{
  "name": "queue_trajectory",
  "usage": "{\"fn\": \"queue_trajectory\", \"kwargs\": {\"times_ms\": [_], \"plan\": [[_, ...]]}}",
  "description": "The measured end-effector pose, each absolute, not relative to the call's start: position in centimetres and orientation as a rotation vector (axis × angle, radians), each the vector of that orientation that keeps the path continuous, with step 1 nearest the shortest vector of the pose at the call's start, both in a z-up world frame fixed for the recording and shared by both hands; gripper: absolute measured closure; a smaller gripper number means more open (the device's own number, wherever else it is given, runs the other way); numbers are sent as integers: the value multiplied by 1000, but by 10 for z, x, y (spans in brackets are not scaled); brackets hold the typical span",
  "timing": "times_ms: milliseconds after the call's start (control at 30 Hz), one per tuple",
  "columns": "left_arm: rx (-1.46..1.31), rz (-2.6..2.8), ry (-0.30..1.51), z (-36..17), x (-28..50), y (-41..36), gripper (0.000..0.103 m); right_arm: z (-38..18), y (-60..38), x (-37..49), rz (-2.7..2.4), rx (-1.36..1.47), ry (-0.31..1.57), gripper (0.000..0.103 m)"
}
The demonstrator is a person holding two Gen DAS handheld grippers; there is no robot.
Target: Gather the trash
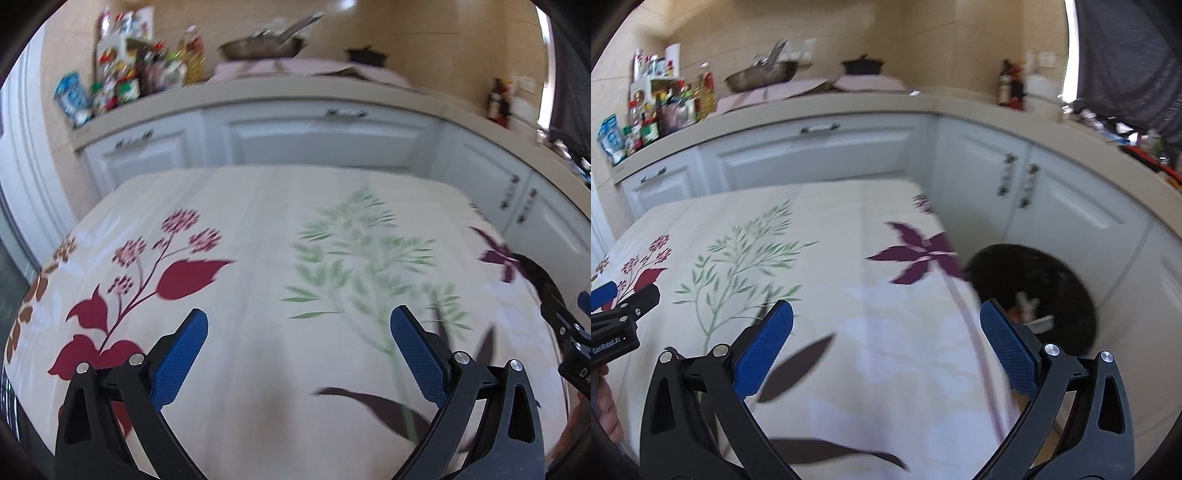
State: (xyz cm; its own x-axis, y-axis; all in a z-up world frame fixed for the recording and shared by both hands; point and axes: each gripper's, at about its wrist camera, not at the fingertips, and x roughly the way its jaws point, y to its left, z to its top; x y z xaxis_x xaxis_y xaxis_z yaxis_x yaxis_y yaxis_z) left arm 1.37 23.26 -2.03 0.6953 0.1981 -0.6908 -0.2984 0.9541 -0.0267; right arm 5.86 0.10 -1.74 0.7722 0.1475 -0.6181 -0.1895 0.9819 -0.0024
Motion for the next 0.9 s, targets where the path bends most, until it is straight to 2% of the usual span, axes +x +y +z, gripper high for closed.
{"fn": "queue_trajectory", "kwargs": {"times_ms": [367,600,900], "plan": [[-160,418,935,-53,46,308,7,-44,40,118,252,-40,837,4],[-192,444,951,-61,51,322,7,-46,59,141,277,-15,889,4],[-136,438,946,-61,74,317,7,-47,132,216,322,-74,917,4]]}}
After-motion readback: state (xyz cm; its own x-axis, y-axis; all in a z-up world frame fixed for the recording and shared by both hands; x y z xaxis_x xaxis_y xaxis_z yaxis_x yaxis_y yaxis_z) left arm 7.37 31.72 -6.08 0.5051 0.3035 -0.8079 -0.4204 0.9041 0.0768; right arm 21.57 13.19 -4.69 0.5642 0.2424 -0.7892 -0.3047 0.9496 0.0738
